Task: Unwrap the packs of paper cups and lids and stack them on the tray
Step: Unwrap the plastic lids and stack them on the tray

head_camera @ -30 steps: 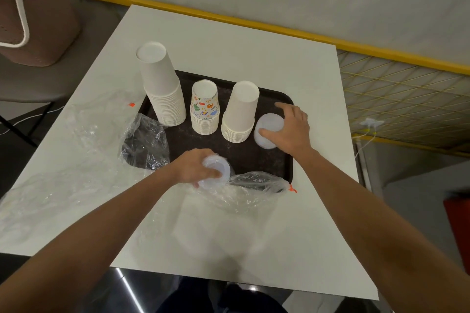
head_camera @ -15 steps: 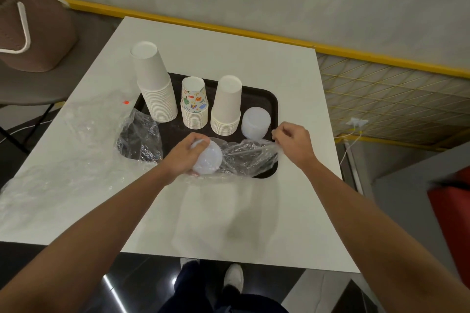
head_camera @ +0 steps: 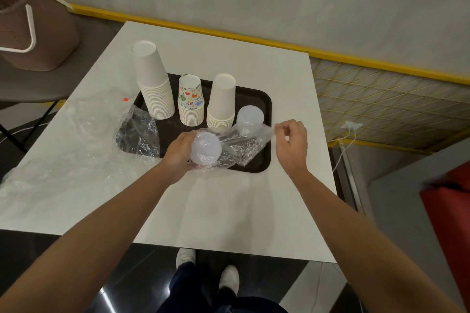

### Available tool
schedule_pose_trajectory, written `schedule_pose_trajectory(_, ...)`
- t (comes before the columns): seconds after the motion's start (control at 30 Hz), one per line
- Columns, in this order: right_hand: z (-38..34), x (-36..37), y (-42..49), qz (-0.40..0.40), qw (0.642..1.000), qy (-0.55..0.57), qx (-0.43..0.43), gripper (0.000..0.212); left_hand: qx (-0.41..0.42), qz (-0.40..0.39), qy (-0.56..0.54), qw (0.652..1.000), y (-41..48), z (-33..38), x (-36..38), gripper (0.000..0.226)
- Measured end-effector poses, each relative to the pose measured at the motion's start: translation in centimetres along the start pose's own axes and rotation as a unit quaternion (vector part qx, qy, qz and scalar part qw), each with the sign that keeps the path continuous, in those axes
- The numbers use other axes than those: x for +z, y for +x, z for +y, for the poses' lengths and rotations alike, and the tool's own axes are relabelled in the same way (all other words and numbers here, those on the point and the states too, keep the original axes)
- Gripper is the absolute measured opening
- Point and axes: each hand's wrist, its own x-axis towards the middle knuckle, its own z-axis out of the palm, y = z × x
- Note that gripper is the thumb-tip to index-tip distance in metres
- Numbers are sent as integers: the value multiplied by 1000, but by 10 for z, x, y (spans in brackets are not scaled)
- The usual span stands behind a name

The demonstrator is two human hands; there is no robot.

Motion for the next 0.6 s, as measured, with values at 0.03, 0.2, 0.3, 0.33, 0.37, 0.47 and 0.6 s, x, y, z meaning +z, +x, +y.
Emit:
schedule_pose_trajectory(0.03, -1, -1, -3, 25, 999, 20, 29, 13, -8, 14, -17, 1000, 1, 0, 0, 34)
schedule_pose_trajectory(0.2, -7, 6, -23, -132, 989, 62, 38, 7, -9, 7, -48, 999, -3, 1, 0, 22)
schedule_pose_trajectory(0.3, -24, 15, -21, -185, 978, 66, 71, 19, 2, -7, -50, 999, -6, 3, 4, 10)
schedule_pose_trajectory(0.33, -30, 17, -21, -197, 976, 63, 71, 23, 13, -9, -47, 999, -7, 4, 5, 10)
schedule_pose_trajectory(0.37, -36, 18, -20, -215, 973, 53, 63, 26, 25, -11, -42, 999, -8, 5, 6, 12)
schedule_pose_trajectory(0.47, -50, 26, -17, -280, 960, 3, 7, 46, 32, -24, -46, 998, -10, 4, 6, 16)
schedule_pose_trajectory(0.6, -55, 36, -17, -338, 934, -110, -20, 66, 6, -56, -90, 994, -8, 0, 1, 10)
